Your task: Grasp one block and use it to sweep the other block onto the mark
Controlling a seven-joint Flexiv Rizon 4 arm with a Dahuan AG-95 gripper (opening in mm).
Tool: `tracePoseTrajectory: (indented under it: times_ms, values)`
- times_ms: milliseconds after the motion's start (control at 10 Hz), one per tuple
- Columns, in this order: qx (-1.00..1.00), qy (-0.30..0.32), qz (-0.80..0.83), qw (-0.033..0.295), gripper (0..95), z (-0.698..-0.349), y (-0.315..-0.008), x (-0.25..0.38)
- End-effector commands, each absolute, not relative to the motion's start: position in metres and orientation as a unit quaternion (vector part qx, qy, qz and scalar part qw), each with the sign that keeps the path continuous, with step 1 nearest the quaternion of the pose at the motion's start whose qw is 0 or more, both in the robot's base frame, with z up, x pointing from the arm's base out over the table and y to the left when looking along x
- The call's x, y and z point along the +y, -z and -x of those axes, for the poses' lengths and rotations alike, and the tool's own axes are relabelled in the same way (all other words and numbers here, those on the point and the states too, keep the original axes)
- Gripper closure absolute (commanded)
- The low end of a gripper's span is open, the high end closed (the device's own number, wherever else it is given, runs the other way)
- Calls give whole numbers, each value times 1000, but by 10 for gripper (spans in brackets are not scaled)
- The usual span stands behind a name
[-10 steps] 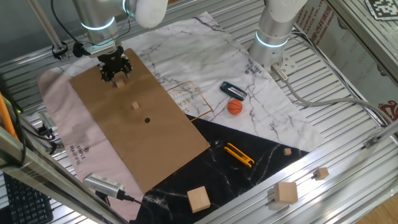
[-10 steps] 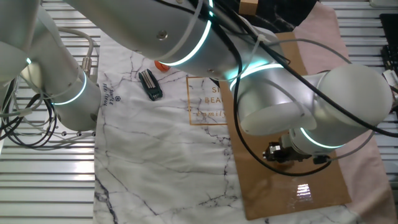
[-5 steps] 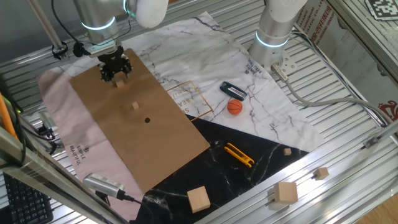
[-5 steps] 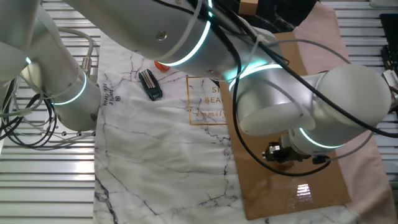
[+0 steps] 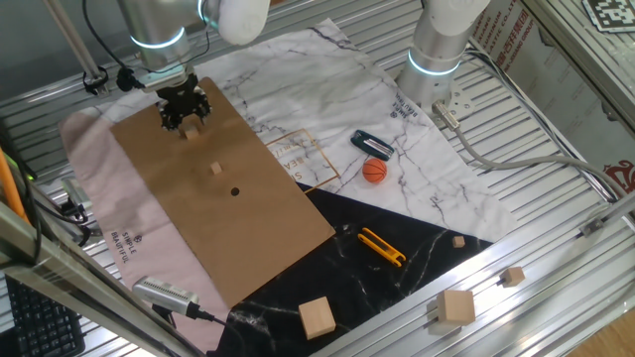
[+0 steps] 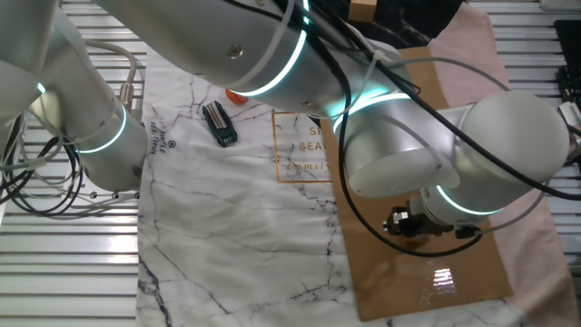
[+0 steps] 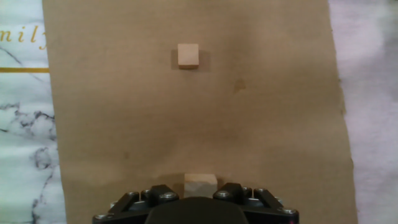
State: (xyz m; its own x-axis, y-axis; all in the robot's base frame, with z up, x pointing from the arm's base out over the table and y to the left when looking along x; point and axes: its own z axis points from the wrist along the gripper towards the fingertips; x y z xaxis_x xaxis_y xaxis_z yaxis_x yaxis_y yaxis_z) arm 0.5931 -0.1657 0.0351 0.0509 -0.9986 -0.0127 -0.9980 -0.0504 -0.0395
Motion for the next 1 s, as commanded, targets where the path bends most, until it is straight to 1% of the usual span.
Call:
tracePoseTrajectory:
  times_ms: [100,1000]
  values:
    - [692,9,721,19,380,-593,-35,-166]
    - [696,9,718,19,380,-593,-35,-166]
